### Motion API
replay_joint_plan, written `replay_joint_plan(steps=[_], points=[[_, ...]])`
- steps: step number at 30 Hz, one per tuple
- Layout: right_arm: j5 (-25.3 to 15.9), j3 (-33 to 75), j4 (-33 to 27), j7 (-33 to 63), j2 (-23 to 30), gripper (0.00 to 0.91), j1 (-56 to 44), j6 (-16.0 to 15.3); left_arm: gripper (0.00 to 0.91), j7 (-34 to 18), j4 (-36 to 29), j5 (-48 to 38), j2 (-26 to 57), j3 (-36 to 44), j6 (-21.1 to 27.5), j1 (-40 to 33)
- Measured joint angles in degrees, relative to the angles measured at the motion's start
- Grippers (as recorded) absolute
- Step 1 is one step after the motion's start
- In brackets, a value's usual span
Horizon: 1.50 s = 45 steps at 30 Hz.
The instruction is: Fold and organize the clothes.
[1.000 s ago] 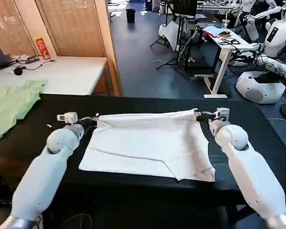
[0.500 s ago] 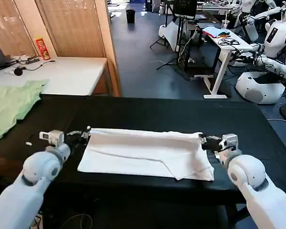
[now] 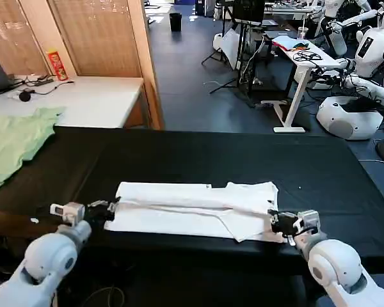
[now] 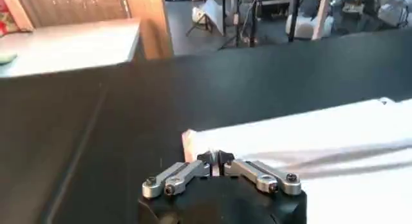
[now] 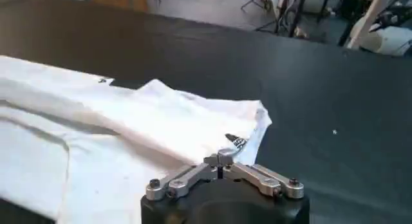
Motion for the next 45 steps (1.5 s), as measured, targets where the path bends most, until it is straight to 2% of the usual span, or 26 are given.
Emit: replay_joint_plan(steps=[1, 2, 11, 14, 18, 21, 27, 35, 36, 37, 38, 39, 40, 41, 42, 45], points=[[0.06, 0.27, 0.24, -0.07, 0.02, 0.302, -0.33, 0.00, 0.878, 0.01, 0.03, 0.45, -0.12, -0.01, 0.25, 0.28], [0.21, 0.64, 0.53, -0.10, 0.01, 0.878, -0.73, 0.01, 0.878, 0.03, 0.07, 0.96, -0.20, -0.01, 0.46, 0.54], [4.03, 6.71, 4.35, -0.70, -0.13, 0.878, -4.67, 0.01, 0.878, -0.22, -2.47, 4.03, -0.64, -2.04, 1.54, 3.44], [2.40, 8.29, 3.55, -1.96, 0.72, 0.878, -3.93, 0.22, 0.878, -0.27, -3.98, 3.12, -0.33, -3.20, 1.66, 3.99], [-3.07, 7.62, -0.67, -0.67, 3.93, 0.878, 0.04, 6.92, 0.878, -2.49, -3.99, 0.40, -1.30, -3.66, -0.33, 2.15], [-5.74, 5.98, -5.18, -0.67, 6.87, 0.878, 3.72, 9.11, 0.878, -4.65, -1.51, -2.07, -3.24, -2.56, -3.23, -1.79], [-6.29, 3.35, -12.65, -1.21, 10.17, 0.878, 9.50, 9.89, 0.878, -5.78, 6.51, -6.83, -7.89, 0.42, -4.09, -9.16], [-7.01, 0.81, -19.60, -2.17, 12.44, 0.878, 14.81, 10.94, 0.878, -4.38, 12.77, -5.80, -11.19, 2.00, -4.19, -13.02], [-7.15, 0.39, -20.21, -2.17, 12.71, 0.761, 15.44, 10.97, 0.800, -4.27, 13.47, -5.84, -11.36, 2.06, -4.18, -13.29], [-7.35, 0.04, -20.86, -2.17, 12.93, 0.722, 16.03, 11.01, 0.761, -4.15, 13.97, -5.85, -11.48, 2.09, -4.18, -13.48], [-7.62, -0.28, -21.53, -2.17, 13.17, 0.566, 16.61, 11.08, 0.683, -3.88, 14.38, -5.86, -11.58, 2.14, -4.17, -13.65], [-8.04, -0.66, -22.34, -2.17, 13.52, 0.497, 17.27, 11.23, 0.673, -3.68, 14.85, -5.86, -11.69, 2.18, -4.16, -13.85], [-8.16, -0.89, -22.93, -2.17, 13.82, 0.429, 17.75, 11.30, 0.575, -3.50, 15.34, -5.87, -11.78, 2.19, -4.11, -14.03], [-8.25, -1.01, -23.51, -2.17, 14.06, 0.293, 18.15, 11.33, 0.527, -3.39, 15.83, -5.86, -11.86, 2.21, -4.09, -14.17], [-8.39, -1.08, -23.92, -2.18, 14.23, 0.215, 18.40, 11.35, 0.507, -3.35, 16.35, -5.86, -11.94, 2.21, -4.03, -14.31], [-8.87, -1.36, -25.05, -2.20, 14.62, 0.137, 18.81, 11.40, 0.429, -3.33, 17.41, -5.83, -12.31, 2.22, -3.88, -14.74]])
